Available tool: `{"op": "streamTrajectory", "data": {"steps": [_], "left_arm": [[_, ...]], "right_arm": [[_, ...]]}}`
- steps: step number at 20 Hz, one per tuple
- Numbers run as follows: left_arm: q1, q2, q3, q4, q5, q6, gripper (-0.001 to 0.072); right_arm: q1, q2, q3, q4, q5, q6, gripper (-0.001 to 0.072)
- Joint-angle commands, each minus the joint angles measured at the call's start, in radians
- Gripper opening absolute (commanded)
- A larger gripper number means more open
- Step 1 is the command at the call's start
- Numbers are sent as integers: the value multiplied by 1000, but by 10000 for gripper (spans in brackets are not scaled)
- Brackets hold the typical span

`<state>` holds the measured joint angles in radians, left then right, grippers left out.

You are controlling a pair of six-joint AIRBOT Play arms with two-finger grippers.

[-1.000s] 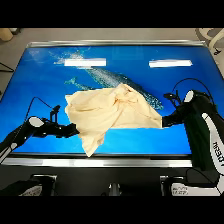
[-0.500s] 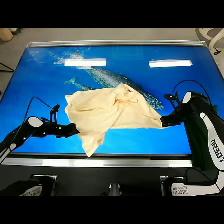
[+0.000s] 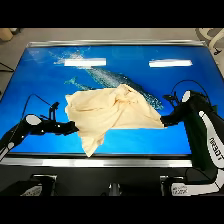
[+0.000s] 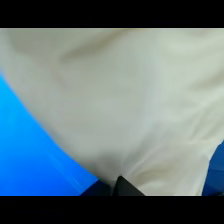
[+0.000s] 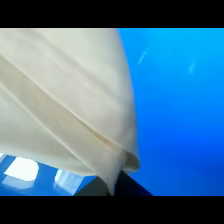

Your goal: Fold the shirts.

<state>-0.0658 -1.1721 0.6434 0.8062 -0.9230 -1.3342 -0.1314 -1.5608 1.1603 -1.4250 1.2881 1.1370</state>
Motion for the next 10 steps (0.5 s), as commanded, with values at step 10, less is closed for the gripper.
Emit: {"op": "streamTrajectory", "data": {"steps": [10], "left_arm": [[233, 415, 1379, 114, 164, 6, 26]], "right_arm": [[-2, 816, 745, -35, -488, -182, 16]]}}
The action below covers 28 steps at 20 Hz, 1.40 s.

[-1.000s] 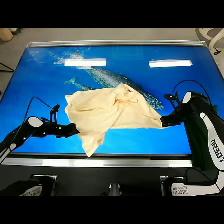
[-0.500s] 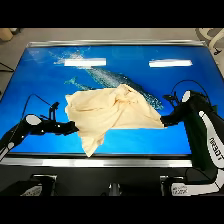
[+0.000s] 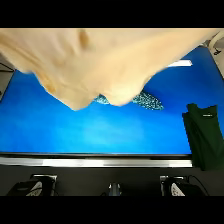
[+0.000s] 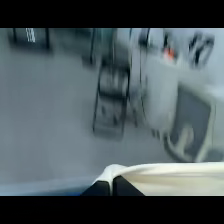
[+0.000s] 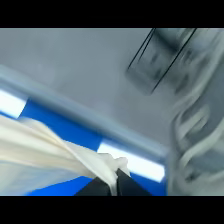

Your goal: Fold the shirts.

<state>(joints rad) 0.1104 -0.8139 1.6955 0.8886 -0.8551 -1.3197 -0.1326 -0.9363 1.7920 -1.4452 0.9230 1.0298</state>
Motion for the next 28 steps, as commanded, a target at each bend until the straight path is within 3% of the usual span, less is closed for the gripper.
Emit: {"op": "streamTrajectory", "data": {"steps": [1, 4, 10, 13, 15, 16, 19, 22, 28], "left_arm": [[70, 61, 385, 36, 96, -35, 26], [94, 76, 395, 45, 35, -134, 26], [94, 25, 353, 108, -142, -169, 25], [94, -90, 323, 204, -396, -207, 27], [93, -169, 215, 200, -478, -192, 27], [84, -204, 137, 201, -486, -168, 27], [30, -325, -188, 201, -433, -68, 27], [-21, -488, -373, 200, -203, -67, 27], [-69, -829, -254, 90, 62, -67, 27]], "right_arm": [[-1, 226, 113, -18, -73, -73, 16], [-1, 250, 113, -18, 78, -58, 16], [-1, 162, 113, -34, 234, -59, 17], [-1, 9, 113, -34, 490, -100, 17], [-1, -144, 89, -35, 669, -103, 16], [0, -212, 51, -34, 684, -100, 16], [0, -426, -87, -32, 571, -99, 16], [0, -651, -127, -6, 399, -76, 16], [0, -834, -123, 180, -86, -70, 16]]}}
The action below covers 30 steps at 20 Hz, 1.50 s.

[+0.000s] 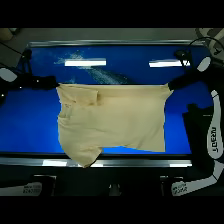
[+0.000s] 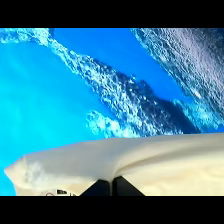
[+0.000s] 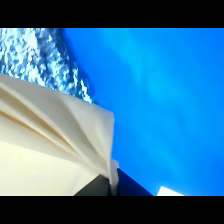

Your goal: Fold the shirts.

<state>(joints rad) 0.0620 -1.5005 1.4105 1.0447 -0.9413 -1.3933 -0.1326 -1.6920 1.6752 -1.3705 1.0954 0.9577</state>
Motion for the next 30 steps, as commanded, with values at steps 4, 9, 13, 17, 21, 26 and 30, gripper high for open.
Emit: {"op": "streamTrajectory", "data": {"steps": [4, 9, 13, 17, 21, 26, 30], "left_arm": [[-23, -258, 150, -125, 316, 6, 27], [-9, -332, 229, -147, 252, 6, 27], [23, -285, 274, -146, -28, 149, 27], [40, -201, 278, -32, -386, 129, 27], [24, -203, 149, 123, -536, 66, 27], [58, -192, 92, 127, -563, 66, 27], [67, -178, 33, 116, -568, 54, 27]], "right_arm": [[0, -107, -6, 297, -464, -17, 16], [0, -133, -6, 330, -421, -47, 17], [-14, -71, -4, 298, -192, -98, 17], [-13, -21, -5, 212, 204, -53, 17], [-13, -26, -108, 96, 373, -11, 17], [-14, -24, -168, 50, 396, -11, 17], [-13, -31, -194, 59, 367, 33, 17]]}}
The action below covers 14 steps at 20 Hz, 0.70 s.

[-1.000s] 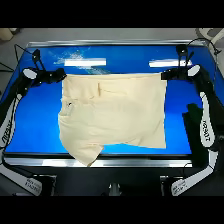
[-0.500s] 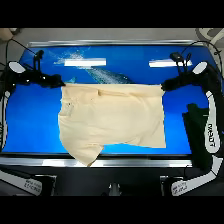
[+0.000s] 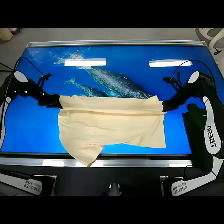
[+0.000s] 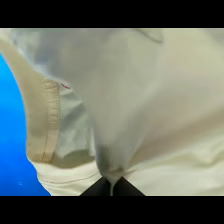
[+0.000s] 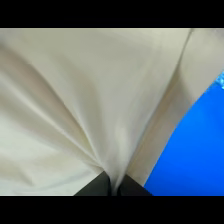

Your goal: Fold the shirts.

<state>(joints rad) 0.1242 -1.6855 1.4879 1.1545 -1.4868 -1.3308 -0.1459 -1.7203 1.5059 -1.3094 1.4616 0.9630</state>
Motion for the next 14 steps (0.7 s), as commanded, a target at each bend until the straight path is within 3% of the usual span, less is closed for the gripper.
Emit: {"op": "streamTrajectory", "data": {"steps": [1, 2, 3, 4, 5, 6, 8, 10, 14], "left_arm": [[-2, 7, -77, 5, -12, -8, 27], [-6, 7, -103, 2, -4, -10, 28], [-6, 7, -116, -2, -5, -16, 38], [-5, 8, -115, -6, -15, -18, 164], [-1, 13, -107, -6, -29, -24, 375], [8, 24, -96, -7, -42, -32, 513], [46, 76, -85, -9, -59, -31, 528], [92, 150, -117, -10, -66, -31, 526], [148, 378, -496, -24, 5, -13, 514]], "right_arm": [[1, -3, -44, 21, -13, 40, 18], [1, -5, -60, 45, -20, 47, 19], [1, -5, -68, 60, -19, 51, 71], [0, -3, -66, 79, -9, 50, 235], [-1, 5, -59, 90, 14, 44, 375], [-2, 24, -49, 71, 46, 38, 424], [-2, 79, -42, -11, 93, 37, 489], [-2, 133, -57, -99, 149, 39, 490], [-2, 249, -319, -108, 124, 19, 488]]}}
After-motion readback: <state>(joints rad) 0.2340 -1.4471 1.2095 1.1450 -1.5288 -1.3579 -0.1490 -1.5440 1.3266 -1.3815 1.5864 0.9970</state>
